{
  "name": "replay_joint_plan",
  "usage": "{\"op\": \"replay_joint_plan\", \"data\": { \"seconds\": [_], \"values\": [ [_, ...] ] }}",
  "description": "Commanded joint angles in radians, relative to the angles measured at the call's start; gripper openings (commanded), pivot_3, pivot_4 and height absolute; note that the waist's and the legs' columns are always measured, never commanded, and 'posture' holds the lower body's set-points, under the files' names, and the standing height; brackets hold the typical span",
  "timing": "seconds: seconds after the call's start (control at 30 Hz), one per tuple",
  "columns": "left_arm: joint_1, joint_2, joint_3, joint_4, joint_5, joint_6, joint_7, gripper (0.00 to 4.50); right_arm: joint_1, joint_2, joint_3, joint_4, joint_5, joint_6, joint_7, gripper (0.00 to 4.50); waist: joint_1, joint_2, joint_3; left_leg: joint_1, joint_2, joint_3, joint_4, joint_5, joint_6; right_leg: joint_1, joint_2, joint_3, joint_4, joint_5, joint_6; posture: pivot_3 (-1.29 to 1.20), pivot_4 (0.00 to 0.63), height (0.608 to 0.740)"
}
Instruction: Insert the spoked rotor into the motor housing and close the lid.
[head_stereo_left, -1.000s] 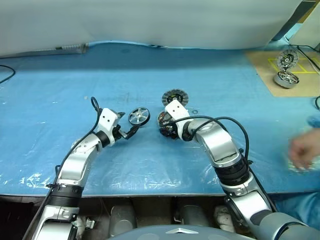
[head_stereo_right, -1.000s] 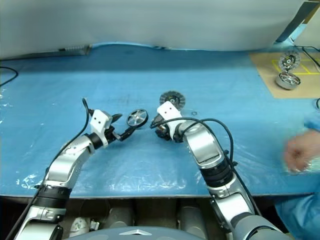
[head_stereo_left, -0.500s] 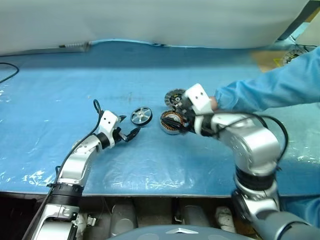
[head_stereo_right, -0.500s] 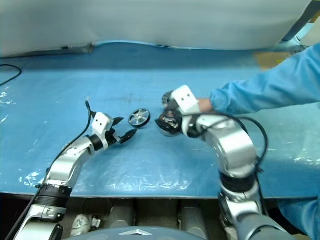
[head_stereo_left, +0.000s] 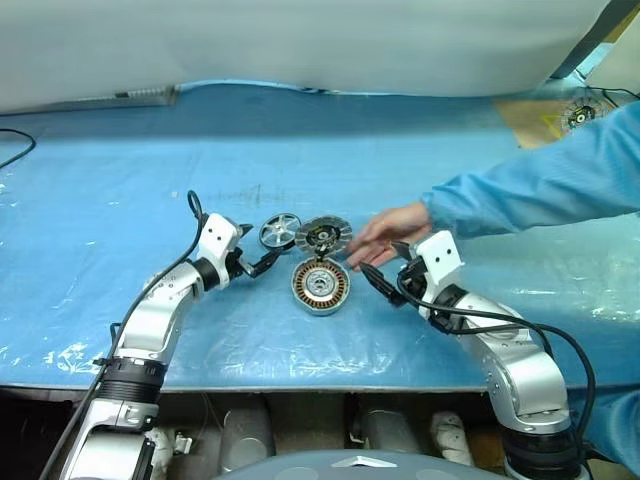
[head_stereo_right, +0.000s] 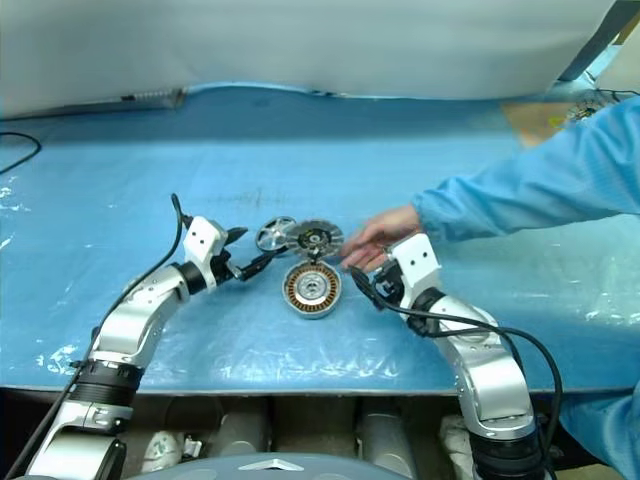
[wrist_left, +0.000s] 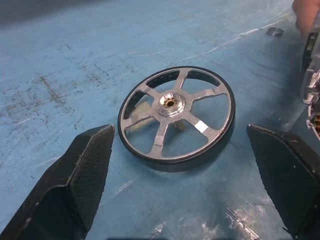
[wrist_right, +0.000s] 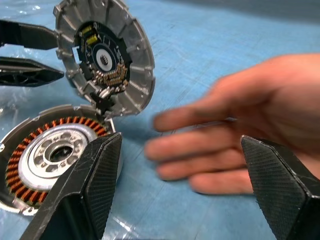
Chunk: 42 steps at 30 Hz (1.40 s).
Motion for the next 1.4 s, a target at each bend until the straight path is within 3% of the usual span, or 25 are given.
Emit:
{"op": "replay_joint_plan", "data": {
  "seconds": [0.03,0.6,0.77,1.27,1.4],
  "values": [
    [-0.018,0.018,0.010,-0.039,-0.009,0.000,-0.010,4.50,-0.023,-0.001,-0.007,-0.007,0.021,-0.044,-0.012,4.00,0.000,0.000,0.000,0.000,0.000,0.000,0.000,0.000,0.000,0.000,0.000,0.000,0.000,0.000,0.000,0.00,0.150,0.740],
    [0.021,0.037,0.032,-0.034,-0.008,-0.023,-0.014,4.50,-0.078,-0.034,-0.053,0.114,0.047,-0.017,-0.066,4.00,0.000,0.000,0.000,0.000,0.000,0.000,-0.001,0.000,0.000,0.000,0.000,0.000,0.000,0.000,0.000,0.00,0.150,0.740],
    [0.029,0.037,0.035,-0.036,-0.009,-0.024,-0.013,4.50,-0.164,-0.028,-0.078,0.286,0.009,-0.036,-0.146,4.00,0.000,0.000,0.000,0.000,0.000,0.000,-0.001,0.000,0.000,0.000,0.000,0.000,0.001,0.000,0.000,0.00,0.150,0.740],
    [0.037,0.020,0.021,-0.067,-0.007,-0.014,0.004,4.50,-0.496,0.030,-0.005,1.026,-0.130,-0.353,-0.239,4.00,-0.009,0.000,0.000,-0.001,0.000,0.000,0.003,0.000,0.000,-0.001,0.000,0.000,0.003,0.001,-0.002,0.00,0.150,0.740],
    [0.048,0.017,0.021,-0.093,-0.010,0.001,0.019,4.50,-0.489,0.041,-0.001,1.091,-0.134,-0.376,-0.239,3.10,-0.015,0.000,0.000,0.000,0.000,0.000,0.004,0.000,0.000,0.001,0.000,0.000,0.003,0.001,-0.002,0.00,0.150,0.740]
  ]
}}
